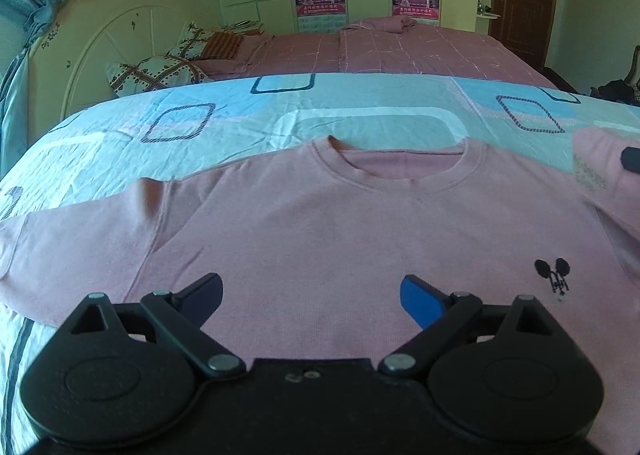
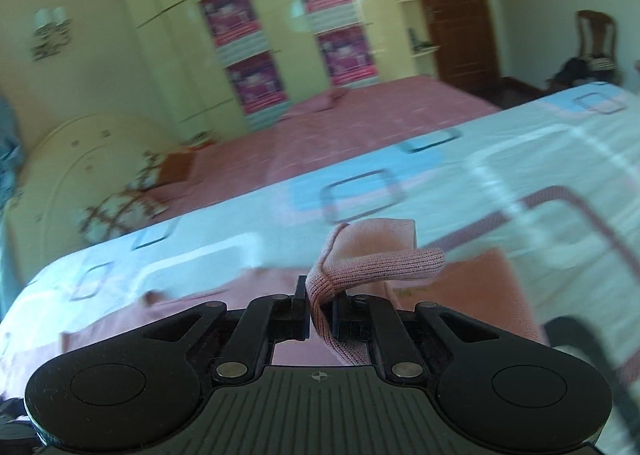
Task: Fold small clothes
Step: 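Close the right gripper on the sleeve cuff and lift it, then lay the sleeve across the chest with the right gripper while the left gripper pinches the fold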
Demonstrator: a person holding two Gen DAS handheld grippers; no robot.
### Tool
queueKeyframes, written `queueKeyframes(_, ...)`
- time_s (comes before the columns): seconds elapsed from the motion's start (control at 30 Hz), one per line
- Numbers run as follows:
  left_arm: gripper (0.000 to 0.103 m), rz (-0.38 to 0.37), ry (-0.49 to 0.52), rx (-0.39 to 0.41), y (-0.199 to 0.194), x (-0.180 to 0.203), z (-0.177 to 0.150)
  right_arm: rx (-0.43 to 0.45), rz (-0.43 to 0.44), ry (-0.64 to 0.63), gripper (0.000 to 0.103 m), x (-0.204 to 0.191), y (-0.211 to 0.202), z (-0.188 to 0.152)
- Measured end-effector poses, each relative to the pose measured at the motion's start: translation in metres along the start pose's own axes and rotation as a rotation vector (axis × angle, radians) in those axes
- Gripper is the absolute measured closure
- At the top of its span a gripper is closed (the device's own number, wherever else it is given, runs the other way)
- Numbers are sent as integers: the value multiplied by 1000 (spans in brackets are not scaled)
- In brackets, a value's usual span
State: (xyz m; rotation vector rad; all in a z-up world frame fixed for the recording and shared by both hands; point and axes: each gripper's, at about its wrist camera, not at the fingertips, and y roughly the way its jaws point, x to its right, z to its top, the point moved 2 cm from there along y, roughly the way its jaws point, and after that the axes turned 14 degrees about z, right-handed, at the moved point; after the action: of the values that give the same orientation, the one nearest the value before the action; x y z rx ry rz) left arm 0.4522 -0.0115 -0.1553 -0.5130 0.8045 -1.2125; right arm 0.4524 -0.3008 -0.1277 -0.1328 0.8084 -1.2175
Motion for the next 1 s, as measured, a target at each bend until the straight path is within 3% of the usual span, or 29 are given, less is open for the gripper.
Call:
queueKeyframes(0.17, 8, 9, -33, -20, 18, -36, 0, -95, 116, -12, 94, -61, 55, -37)
queueKeyframes(0.37, 8, -57, -58, -33, 29, -55, 1, -232, 183, -15, 91, -95, 98, -78)
queueKeyframes(0.4, 8, -72, -57, -32, 30, -54, 1, -238, 184, -18, 77, -98, 101, -83)
queueKeyframes(0.43, 8, -87, -54, -29, 30, -53, 2, -237, 198, -11, 56, -100, 101, -85)
queueKeyframes(0.5, 7, -122, -43, -19, 28, -47, 2, -212, 221, 17, 38, -99, 93, -85)
queueKeyframes(0.6, 7, -177, -21, -3, 23, -35, 2, -185, 231, 10, 38, -98, 78, -78)
queueKeyframes(0.7, 7, -241, 17, 15, 18, -14, -1, -123, 172, -5, 38, -82, 49, -69)
queueKeyframes(0.83, 9, -285, 72, -9, 25, 18, -11, -70, 11, -38, 38, -41, 3, -66)
queueKeyframes(0.97, 27, -274, 49, -68, 49, 34, -17, -51, -138, -37, 38, 6, -37, -73)
queueKeyframes(1.0, 28, -283, 27, -83, 54, 33, -18, -54, -162, -25, 38, 15, -43, -75)
